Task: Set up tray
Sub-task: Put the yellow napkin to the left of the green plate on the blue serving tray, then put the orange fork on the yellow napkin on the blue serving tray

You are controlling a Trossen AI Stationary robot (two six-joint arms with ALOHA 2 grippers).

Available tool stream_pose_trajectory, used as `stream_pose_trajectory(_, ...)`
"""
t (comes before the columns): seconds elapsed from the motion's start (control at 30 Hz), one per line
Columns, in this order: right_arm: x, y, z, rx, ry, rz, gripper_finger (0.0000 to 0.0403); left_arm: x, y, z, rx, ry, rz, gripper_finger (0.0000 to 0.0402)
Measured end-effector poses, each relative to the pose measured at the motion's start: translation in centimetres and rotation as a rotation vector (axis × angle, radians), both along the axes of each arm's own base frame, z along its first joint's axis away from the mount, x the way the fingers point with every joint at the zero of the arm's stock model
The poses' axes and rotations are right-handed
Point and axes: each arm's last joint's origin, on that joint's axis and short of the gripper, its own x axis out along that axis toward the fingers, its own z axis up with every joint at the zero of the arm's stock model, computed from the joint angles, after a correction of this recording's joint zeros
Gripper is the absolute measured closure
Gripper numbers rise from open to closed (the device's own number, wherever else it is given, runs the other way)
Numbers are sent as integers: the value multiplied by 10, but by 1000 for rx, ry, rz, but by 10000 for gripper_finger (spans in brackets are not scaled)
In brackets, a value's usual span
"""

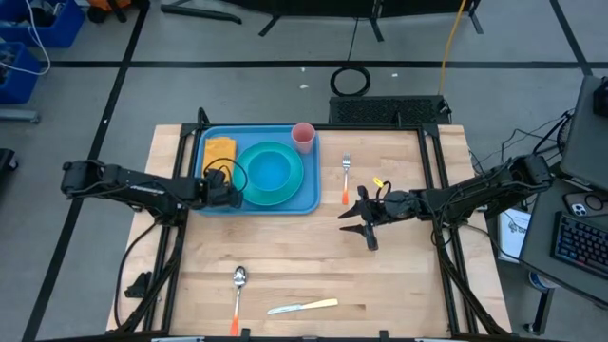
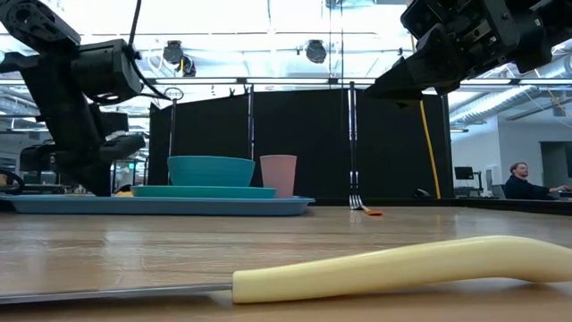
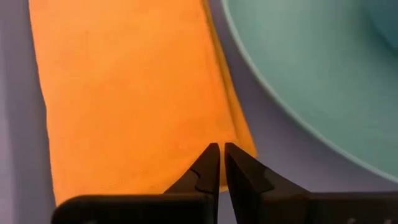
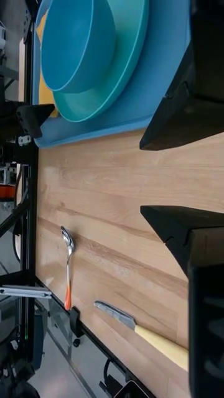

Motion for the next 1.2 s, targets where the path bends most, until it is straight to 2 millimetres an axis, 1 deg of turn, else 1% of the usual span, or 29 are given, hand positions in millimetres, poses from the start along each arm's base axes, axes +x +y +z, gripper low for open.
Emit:
stream_pose_trajectory(0.2,0,0,0,0,0,0,259,-1,-5,8,-4,-59,-36,371)
stream_pose_trajectory(0.53,0,0,0,-16,-2,-9,259,-10,-17,28,131,-185,-117,371)
stream_pose_trajectory(0.67,0,-1,0,-25,-1,-19,259,-11,-27,38,238,-244,-219,371)
stream_pose_trajectory(0.77,0,-1,0,-24,-3,-19,259,-11,-36,48,339,-323,-291,371)
stream_pose_trajectory(0.97,1,-1,2,-21,-21,-19,259,-5,-62,70,557,-458,-474,371)
stream_pose_trajectory(1.07,1,0,4,-17,-47,-20,259,-4,-71,78,565,-529,-518,371)
stream_pose_trajectory(1.2,2,0,7,-7,-73,-21,259,-2,-77,78,459,-606,-564,371)
